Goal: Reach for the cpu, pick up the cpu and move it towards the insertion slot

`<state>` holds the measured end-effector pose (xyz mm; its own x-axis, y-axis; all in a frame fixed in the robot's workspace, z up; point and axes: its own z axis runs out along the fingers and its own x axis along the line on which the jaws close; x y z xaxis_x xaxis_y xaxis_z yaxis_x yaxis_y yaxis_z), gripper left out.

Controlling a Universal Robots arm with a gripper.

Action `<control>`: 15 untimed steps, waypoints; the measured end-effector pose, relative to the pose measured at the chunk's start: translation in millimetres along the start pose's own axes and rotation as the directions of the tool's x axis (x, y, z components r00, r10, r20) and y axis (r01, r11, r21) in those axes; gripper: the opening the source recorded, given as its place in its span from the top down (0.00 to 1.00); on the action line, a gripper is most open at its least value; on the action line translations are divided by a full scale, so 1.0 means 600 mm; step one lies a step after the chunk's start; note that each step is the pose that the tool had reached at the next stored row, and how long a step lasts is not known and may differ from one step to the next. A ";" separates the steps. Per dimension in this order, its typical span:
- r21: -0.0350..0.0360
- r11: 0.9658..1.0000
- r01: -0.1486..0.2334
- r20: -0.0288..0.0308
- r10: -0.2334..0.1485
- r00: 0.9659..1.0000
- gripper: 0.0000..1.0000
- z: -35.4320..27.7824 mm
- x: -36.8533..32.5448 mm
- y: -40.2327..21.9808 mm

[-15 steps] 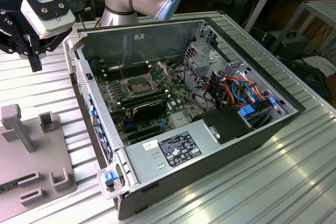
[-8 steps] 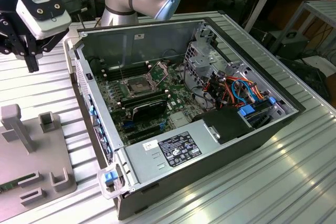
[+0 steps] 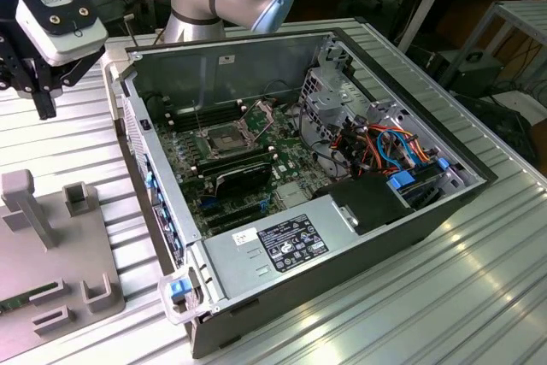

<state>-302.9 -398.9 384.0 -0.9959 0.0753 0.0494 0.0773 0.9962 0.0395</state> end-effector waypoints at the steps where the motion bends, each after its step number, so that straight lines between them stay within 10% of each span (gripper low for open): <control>1: 0.000 1.000 0.000 0.000 0.000 1.000 0.89 0.000 0.001 0.000; 15: 0.000 1.000 0.000 -0.007 0.000 1.000 0.89 0.002 0.019 -0.001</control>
<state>-314.1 -398.8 383.3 -0.9956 0.0753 0.0565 0.0776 0.9962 0.0390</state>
